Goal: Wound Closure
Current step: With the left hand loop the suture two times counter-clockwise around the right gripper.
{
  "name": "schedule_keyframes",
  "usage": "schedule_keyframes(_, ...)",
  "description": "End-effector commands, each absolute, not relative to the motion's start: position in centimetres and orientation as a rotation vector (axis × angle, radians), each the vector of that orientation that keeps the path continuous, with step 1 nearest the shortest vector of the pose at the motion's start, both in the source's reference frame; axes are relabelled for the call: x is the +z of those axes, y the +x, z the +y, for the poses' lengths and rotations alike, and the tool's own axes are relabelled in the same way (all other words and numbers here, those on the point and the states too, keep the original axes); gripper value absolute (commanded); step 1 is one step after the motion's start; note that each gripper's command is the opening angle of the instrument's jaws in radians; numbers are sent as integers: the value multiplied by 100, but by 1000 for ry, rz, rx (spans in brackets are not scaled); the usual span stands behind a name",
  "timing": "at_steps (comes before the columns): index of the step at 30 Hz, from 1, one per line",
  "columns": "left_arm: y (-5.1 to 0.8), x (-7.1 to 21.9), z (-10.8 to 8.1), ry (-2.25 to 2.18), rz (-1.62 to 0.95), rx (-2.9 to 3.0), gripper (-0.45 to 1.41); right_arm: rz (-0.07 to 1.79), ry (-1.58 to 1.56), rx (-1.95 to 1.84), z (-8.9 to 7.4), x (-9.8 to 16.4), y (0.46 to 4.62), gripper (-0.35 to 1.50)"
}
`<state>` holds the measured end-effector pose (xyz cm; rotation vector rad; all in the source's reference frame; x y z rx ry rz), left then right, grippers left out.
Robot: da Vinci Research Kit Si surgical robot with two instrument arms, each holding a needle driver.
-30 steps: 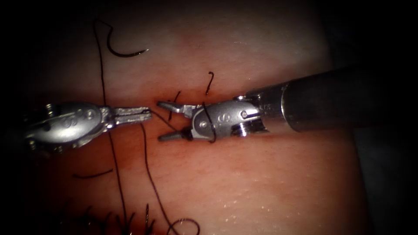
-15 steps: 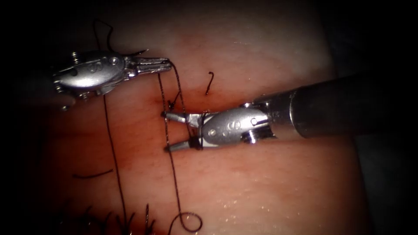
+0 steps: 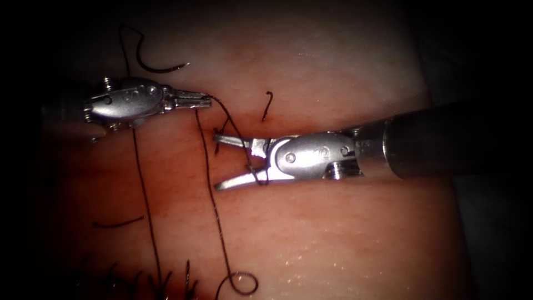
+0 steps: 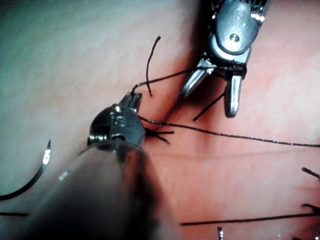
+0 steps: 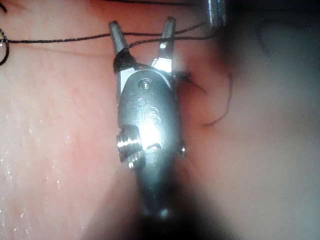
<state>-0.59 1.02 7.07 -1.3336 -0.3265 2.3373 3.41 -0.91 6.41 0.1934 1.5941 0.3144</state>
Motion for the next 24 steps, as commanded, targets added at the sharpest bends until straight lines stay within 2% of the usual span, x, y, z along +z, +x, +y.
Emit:
schedule_keyframes(1, -64, 712, 101, -1329, -332, 2336, -45, 1615, 201, 312, -94, 647, 352, 64)
schedule_keyframes(5, -65, 710, 98, -1319, -341, 2339, -45, 1572, 212, 304, -91, 650, 353, 61)
schedule_keyframes(14, -79, 731, 88, -1314, -339, 2339, -45, 1700, 221, 482, -94, 647, 353, 61)
schedule_keyframes(24, -92, 760, 22, -1289, -427, 2377, -45, 1666, 57, 690, -84, 637, 335, 76)
